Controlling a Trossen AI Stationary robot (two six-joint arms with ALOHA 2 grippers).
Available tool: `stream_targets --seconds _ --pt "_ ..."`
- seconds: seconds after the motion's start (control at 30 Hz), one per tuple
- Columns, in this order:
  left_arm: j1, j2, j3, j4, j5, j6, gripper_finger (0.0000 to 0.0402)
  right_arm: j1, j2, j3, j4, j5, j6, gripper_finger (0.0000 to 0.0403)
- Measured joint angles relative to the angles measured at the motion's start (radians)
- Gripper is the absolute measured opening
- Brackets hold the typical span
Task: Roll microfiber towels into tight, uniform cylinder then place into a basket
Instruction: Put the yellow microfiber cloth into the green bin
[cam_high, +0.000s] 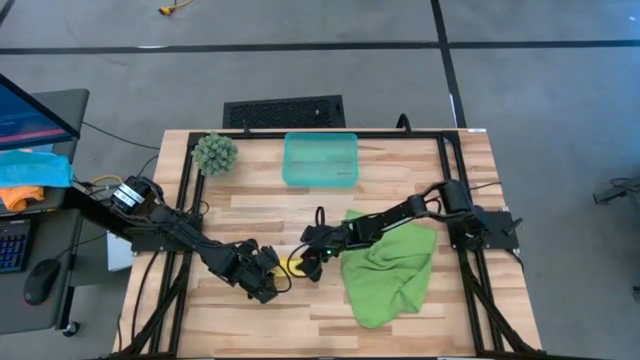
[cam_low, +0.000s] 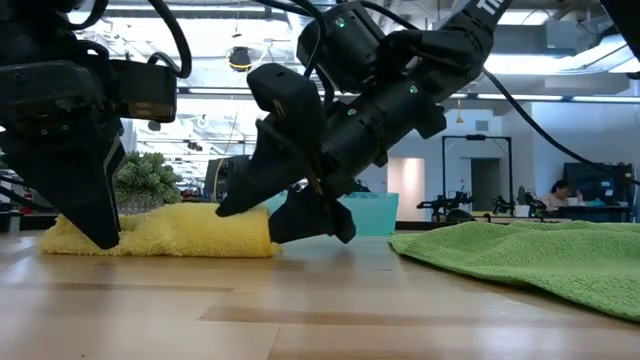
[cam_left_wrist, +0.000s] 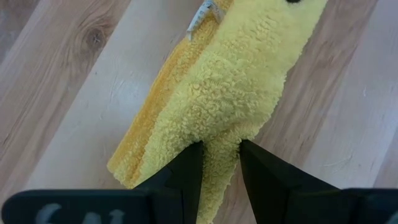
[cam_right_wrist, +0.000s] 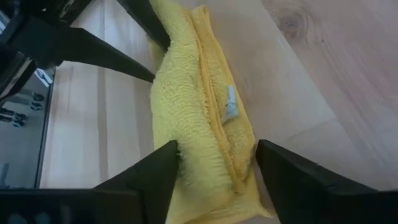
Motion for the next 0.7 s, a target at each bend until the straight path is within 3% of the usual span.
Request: stream_targets --seconds 0.47,0.57,0.7 --pt "0.014 0.004 0.020 -0.004 -0.045 0.084 0.0105 0.010 0.002 -0.005 -0.016 -0.015 -0.040 0.0043" --pt "0.014 0.006 0.040 -0.021 -0.066 0.129 0.0105 0.010 0.002 -0.006 -0.017 -0.014 -0.050 0.0016" --pt "0.014 0.005 0.053 -0.021 -0.076 0.178 0.0105 0.010 0.002 -0.006 -0.024 -0.011 -0.053 0.0015"
